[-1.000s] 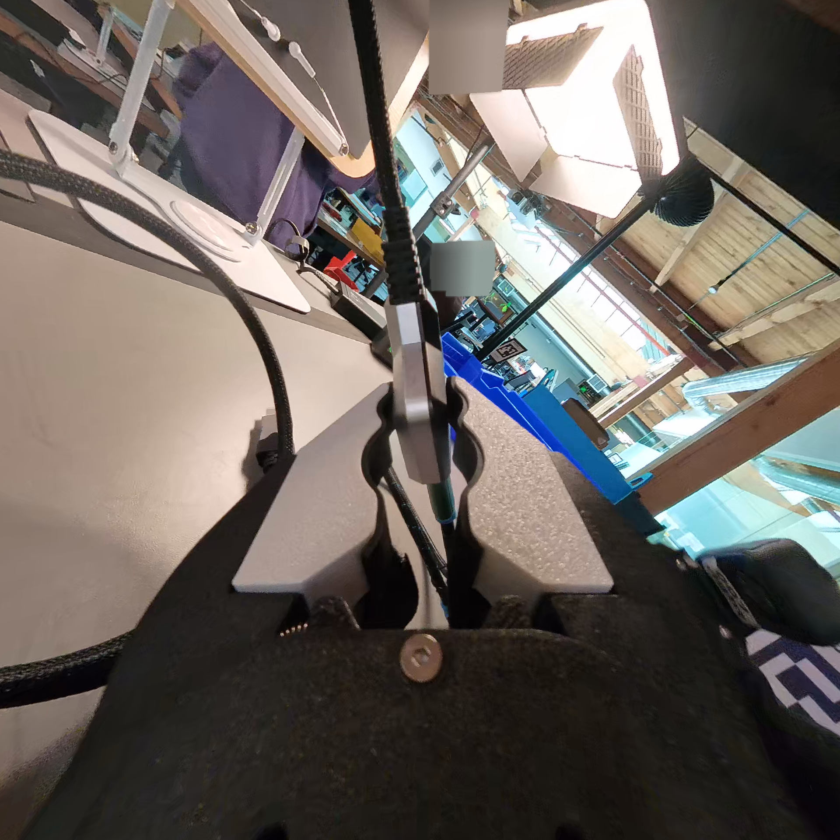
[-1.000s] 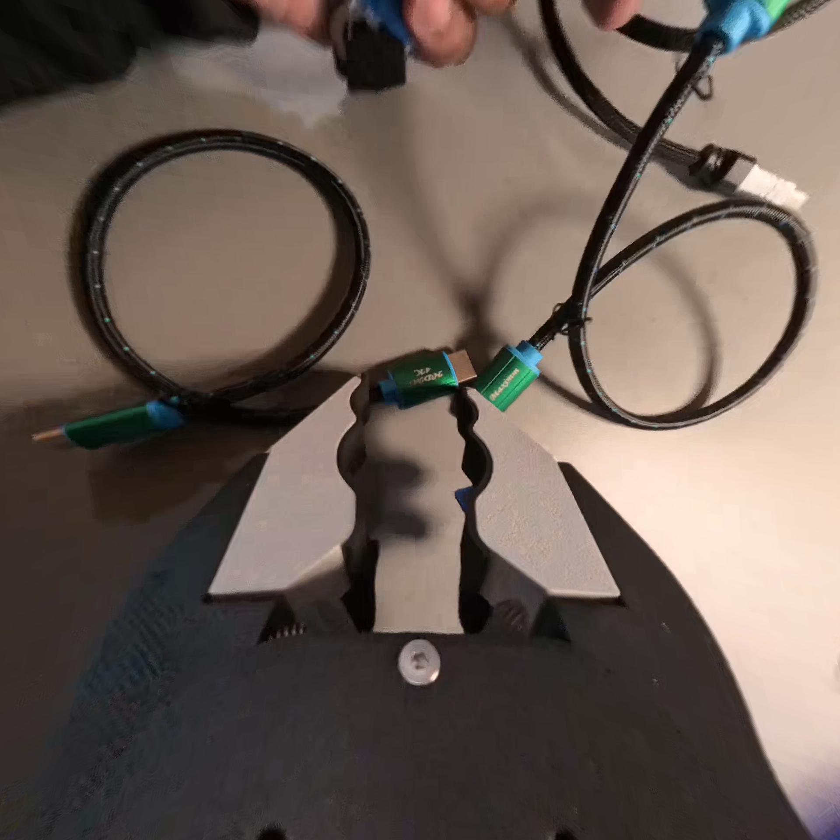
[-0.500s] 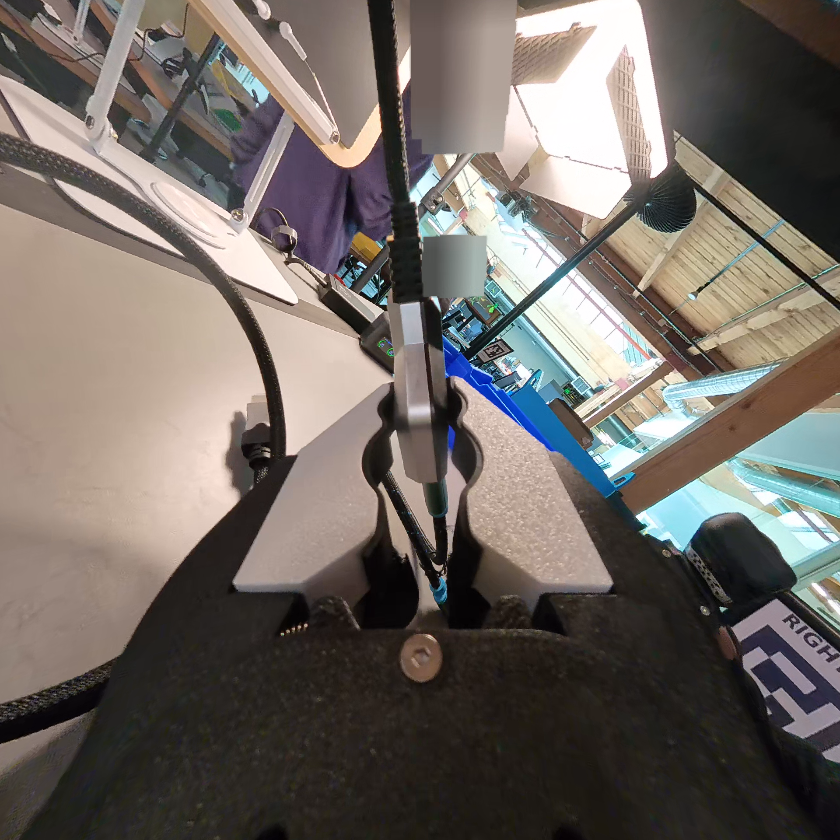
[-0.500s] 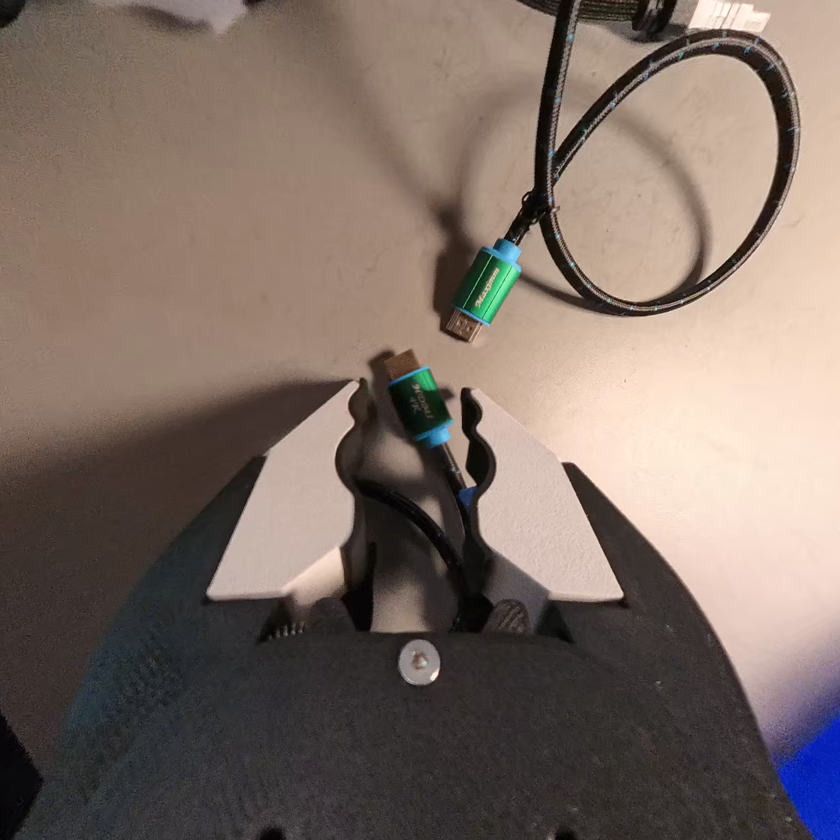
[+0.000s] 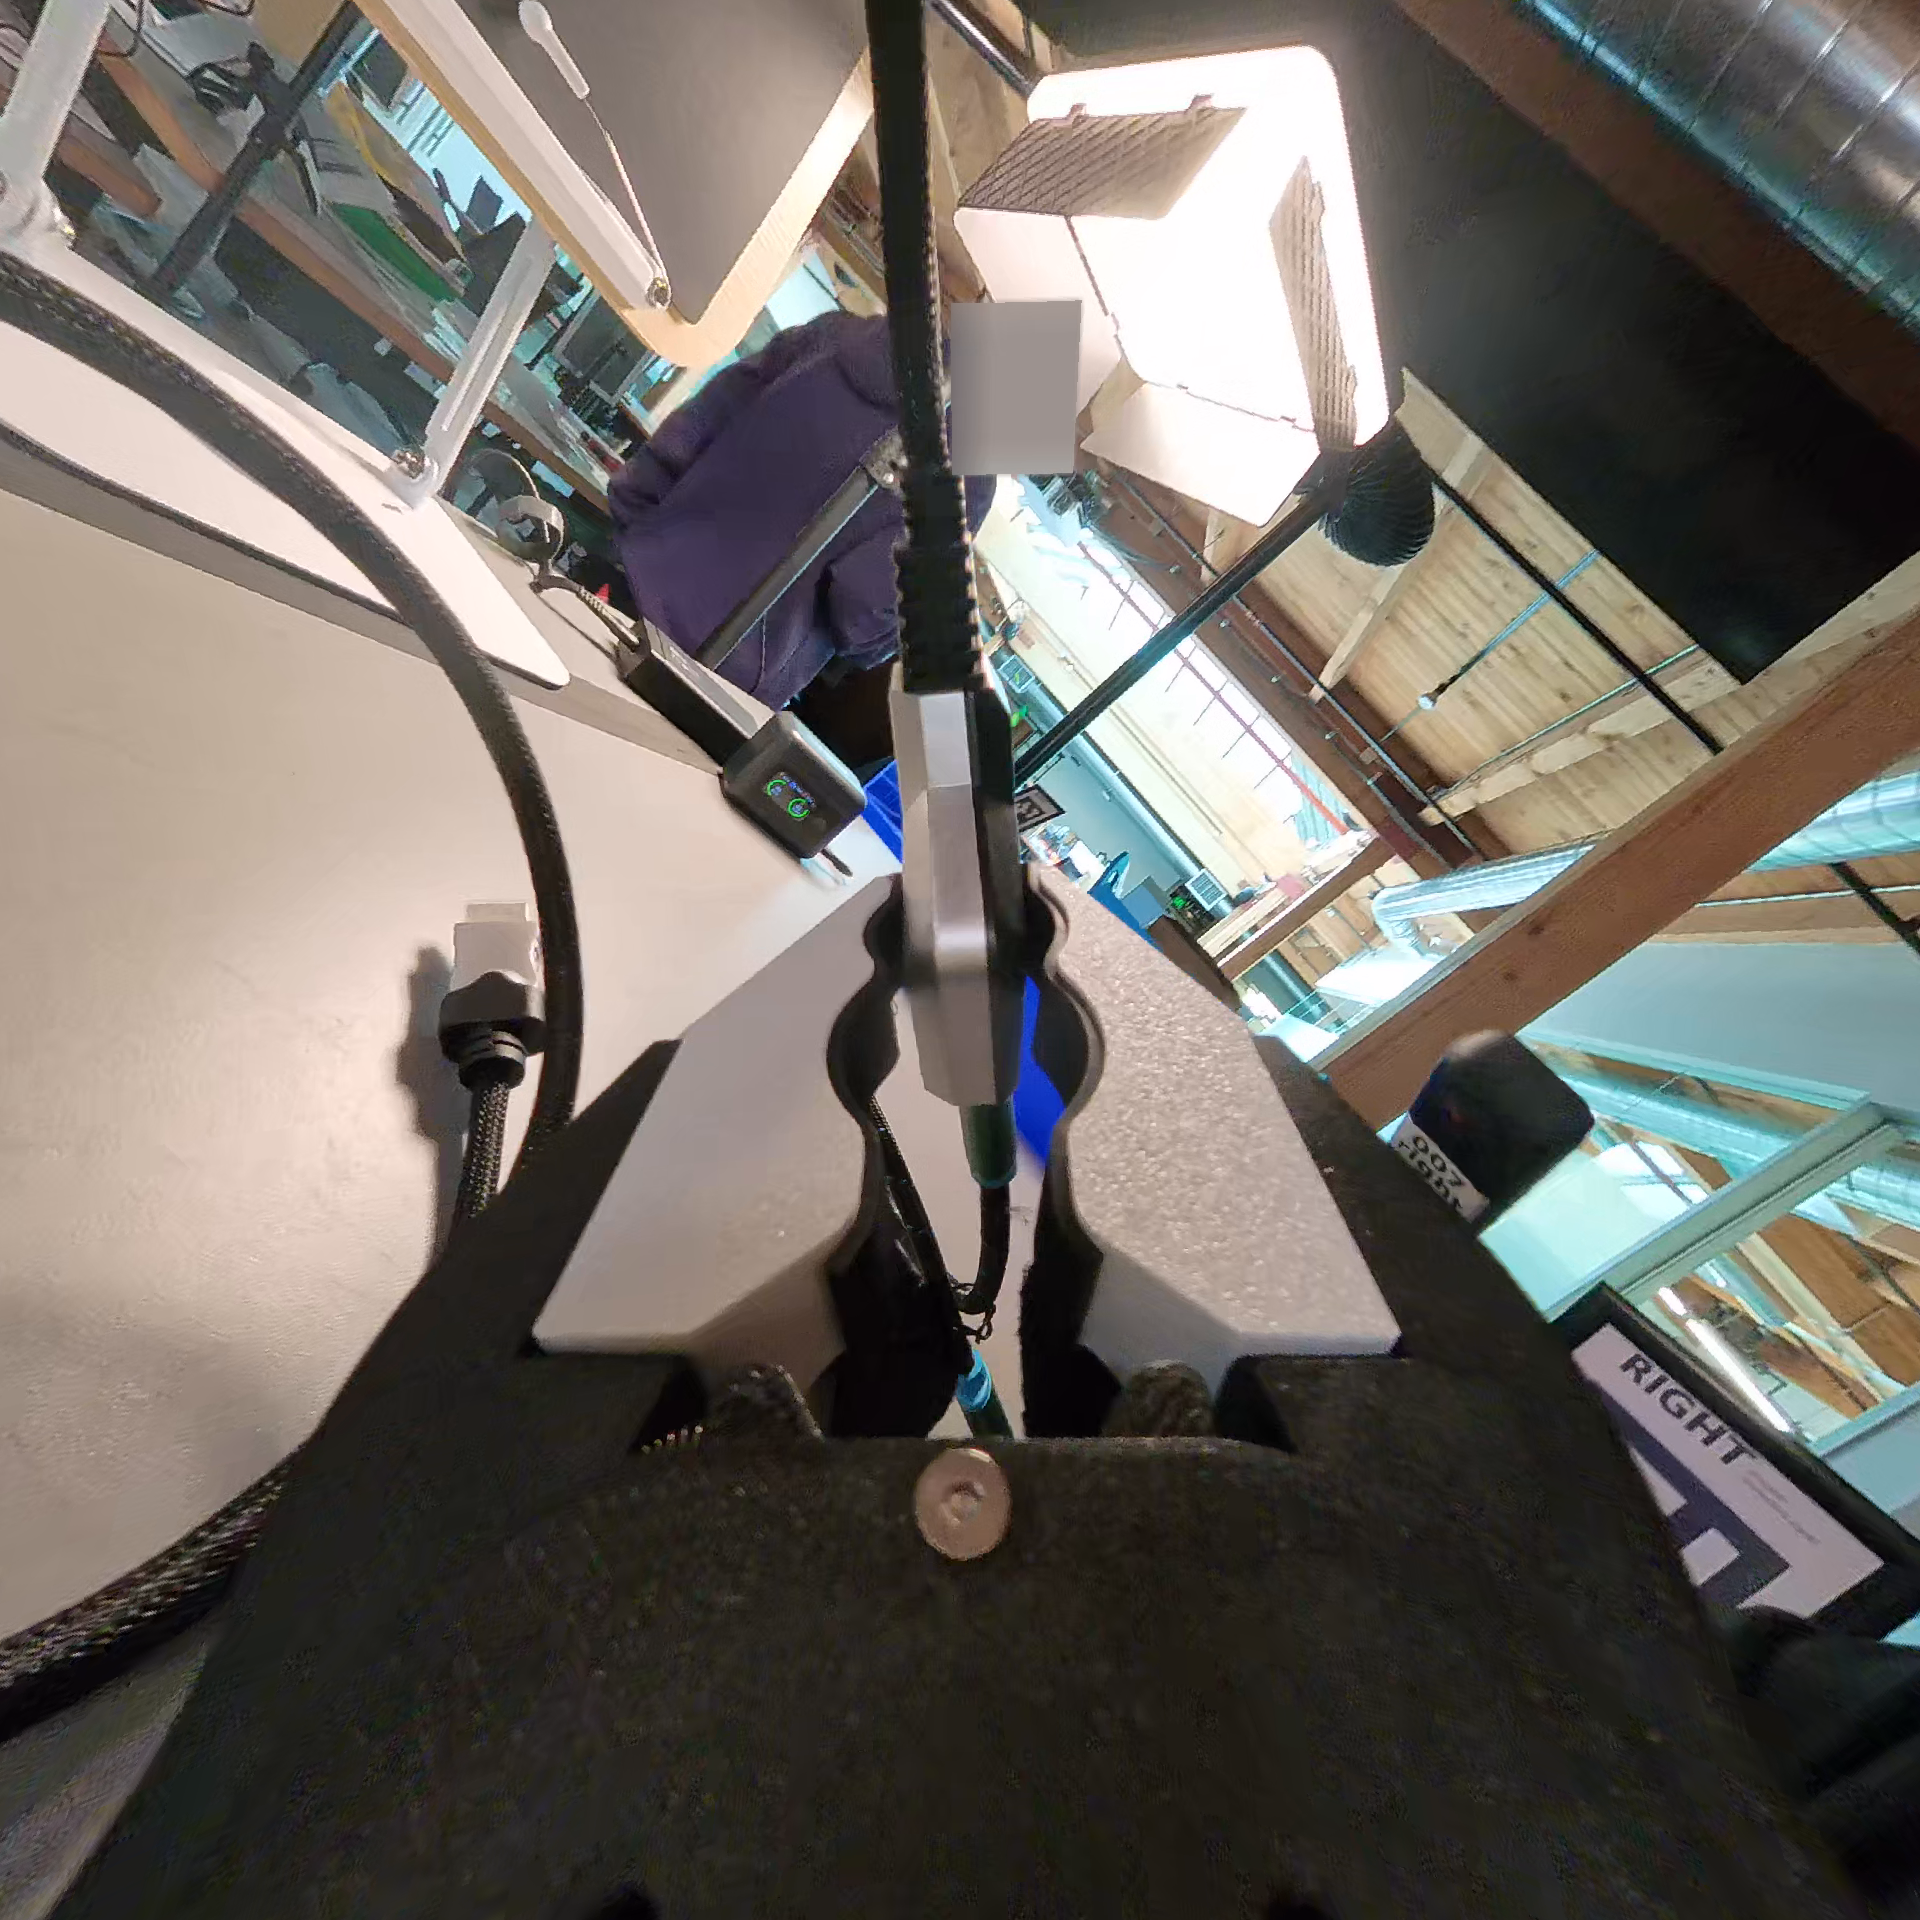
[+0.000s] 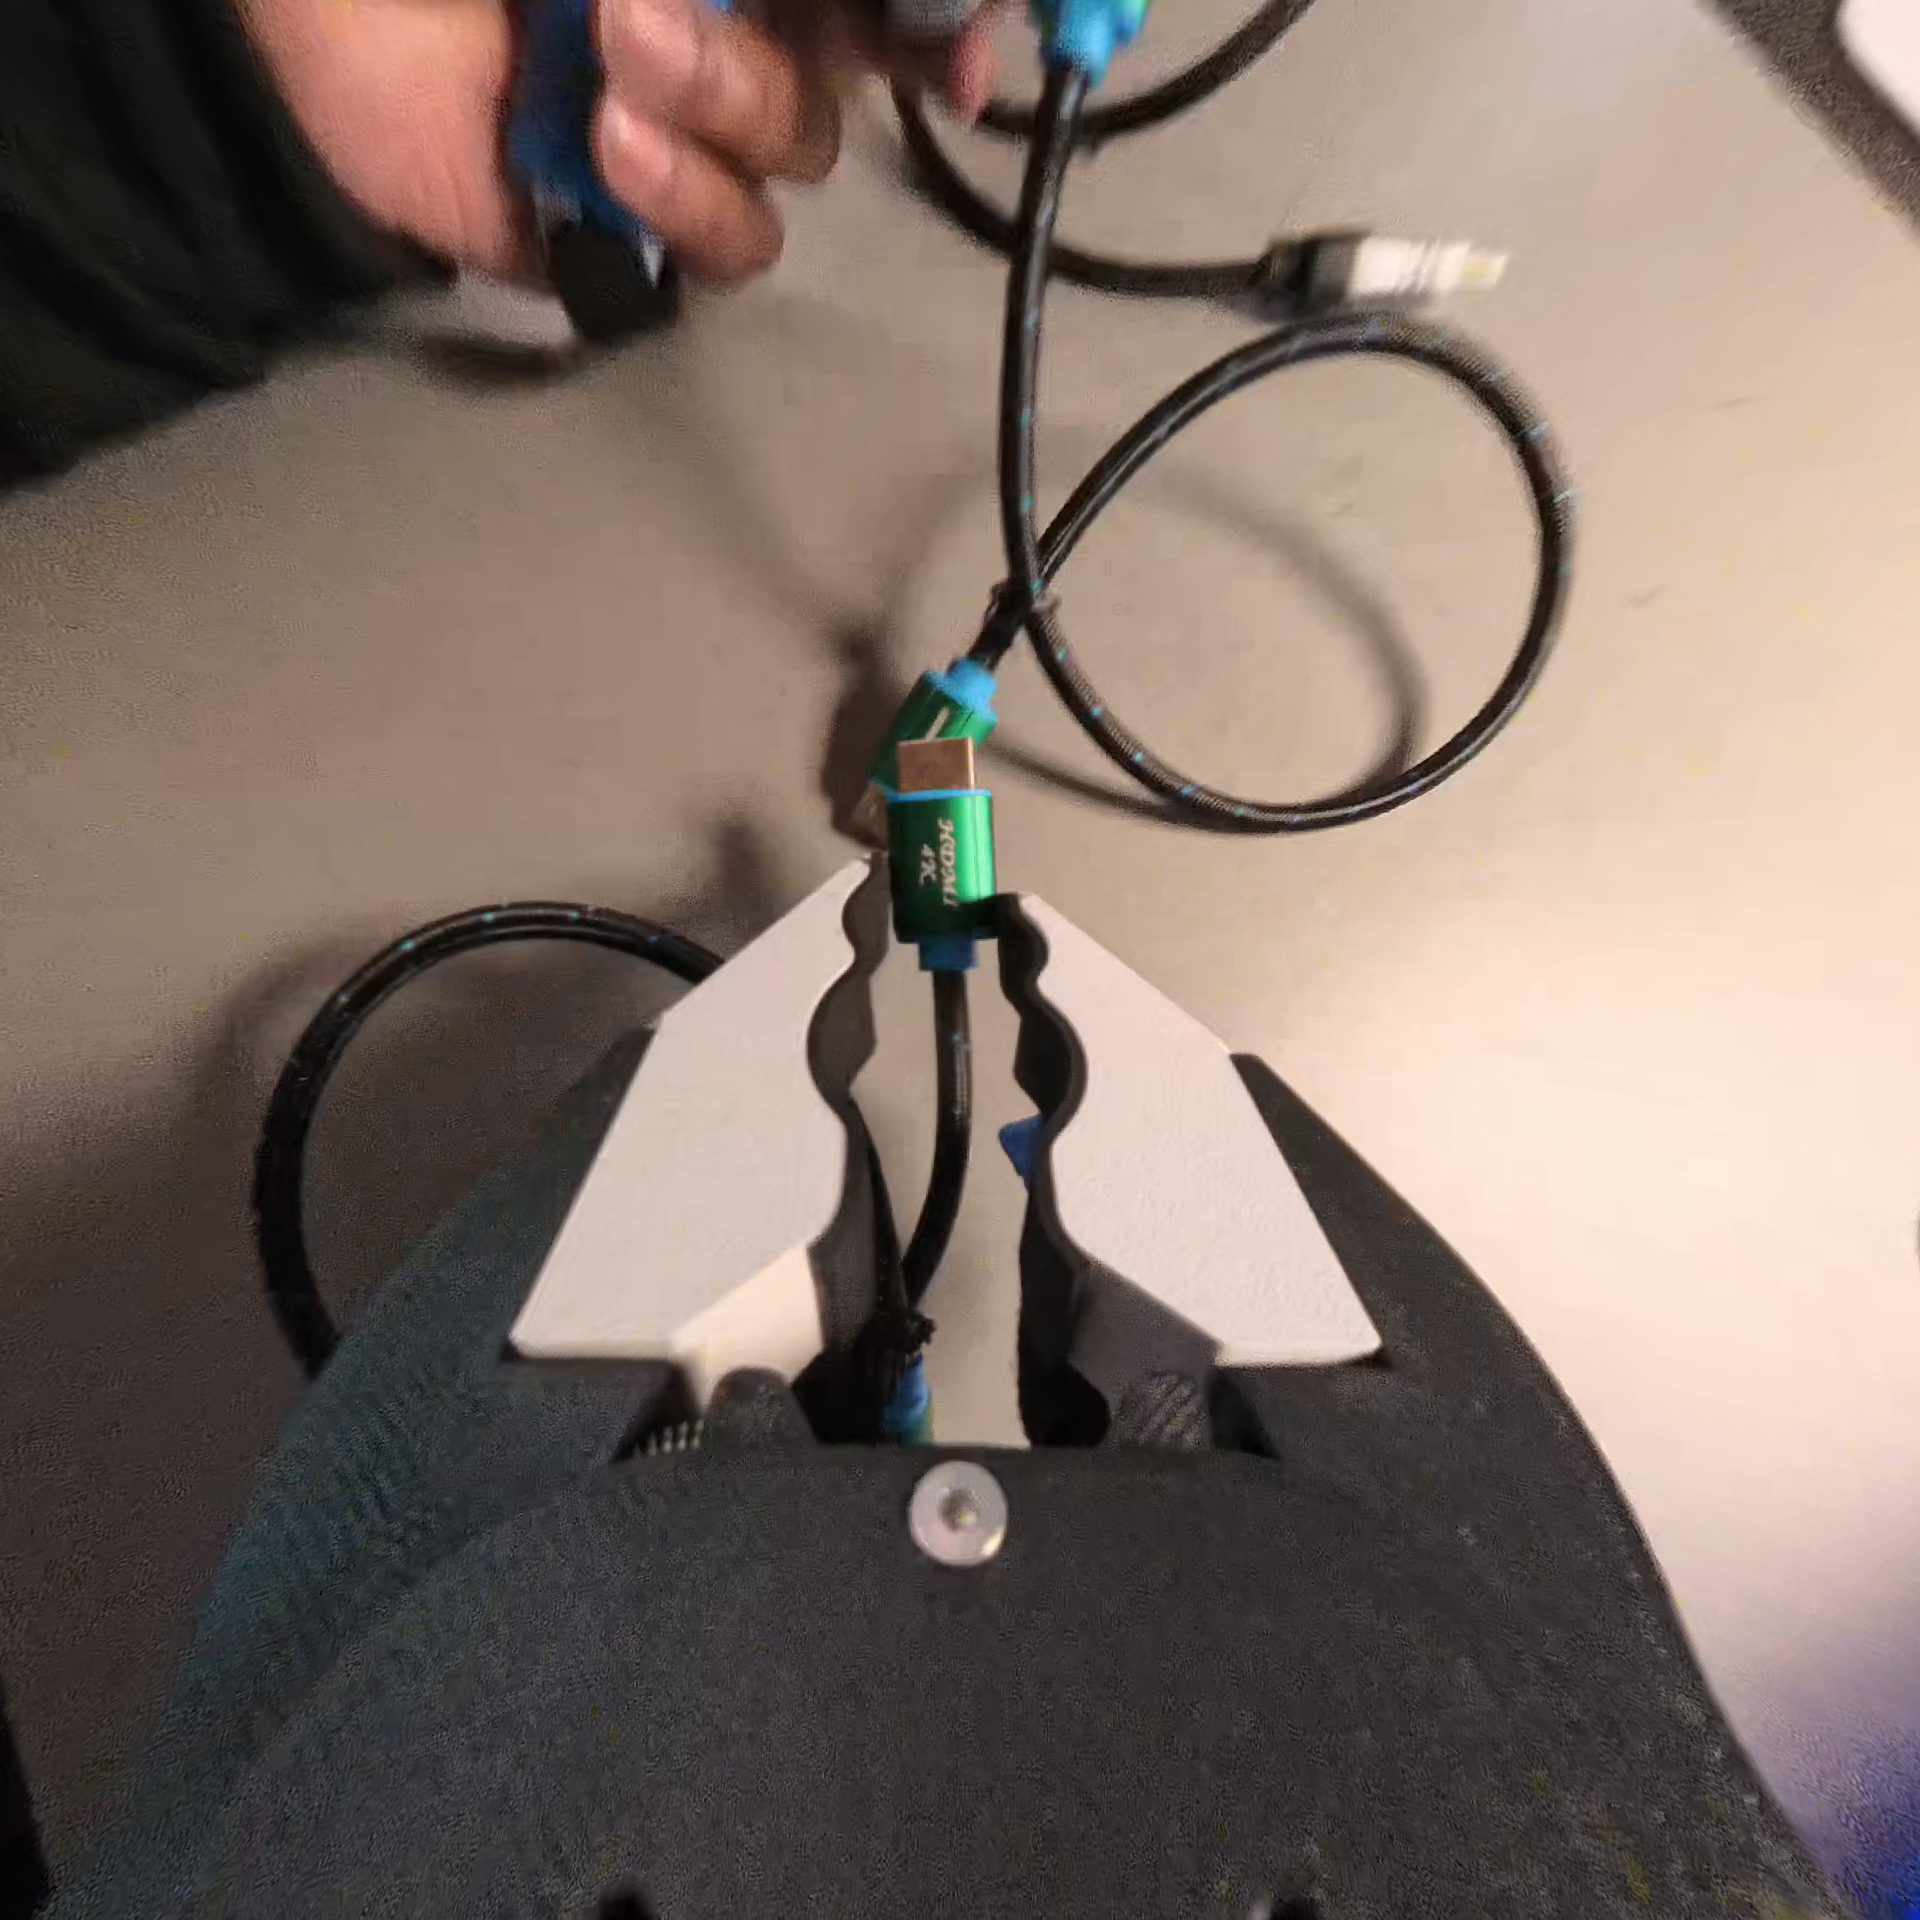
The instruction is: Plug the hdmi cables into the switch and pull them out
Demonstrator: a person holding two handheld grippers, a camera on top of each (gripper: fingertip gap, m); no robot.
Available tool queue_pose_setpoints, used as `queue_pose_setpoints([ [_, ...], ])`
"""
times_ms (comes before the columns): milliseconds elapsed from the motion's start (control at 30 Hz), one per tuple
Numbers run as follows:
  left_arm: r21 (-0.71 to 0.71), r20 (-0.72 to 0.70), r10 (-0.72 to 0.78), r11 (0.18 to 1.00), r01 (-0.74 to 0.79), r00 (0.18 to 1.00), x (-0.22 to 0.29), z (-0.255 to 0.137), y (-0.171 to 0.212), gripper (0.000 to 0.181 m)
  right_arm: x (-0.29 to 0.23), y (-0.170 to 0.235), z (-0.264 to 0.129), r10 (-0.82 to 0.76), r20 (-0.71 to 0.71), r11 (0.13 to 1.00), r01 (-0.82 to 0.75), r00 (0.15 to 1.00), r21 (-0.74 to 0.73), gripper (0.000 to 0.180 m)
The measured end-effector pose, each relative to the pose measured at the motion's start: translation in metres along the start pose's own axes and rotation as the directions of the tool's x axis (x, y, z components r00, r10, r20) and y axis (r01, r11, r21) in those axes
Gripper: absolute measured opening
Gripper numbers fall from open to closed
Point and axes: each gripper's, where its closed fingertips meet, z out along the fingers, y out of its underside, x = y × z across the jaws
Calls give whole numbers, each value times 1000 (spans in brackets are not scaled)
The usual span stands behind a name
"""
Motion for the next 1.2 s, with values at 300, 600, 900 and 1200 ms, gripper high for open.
queue_pose_setpoints([
  [300, 10, -7, -35, 999, 35, 999, 7, 8, 15, 19, 58, -67, 14, 130, -133, 970, -98, 983, 224, 21],
  [600, -35, 21, 49, 998, -48, 999, 14, 21, 35, 20, 68, -71, 18, 260, 29, 902, -254, 965, 349, 21],
  [900, -25, 90, 33, 999, -31, 995, 13, 27, 47, 20, 74, -66, 18, 198, -107, 919, -147, 974, 365, 21],
  [1200, -60, 117, 87, 995, -80, 989, 13, 29, 54, 21, 79, -66, 17, 235, -102, 902, -178, 967, 392, 21],
])
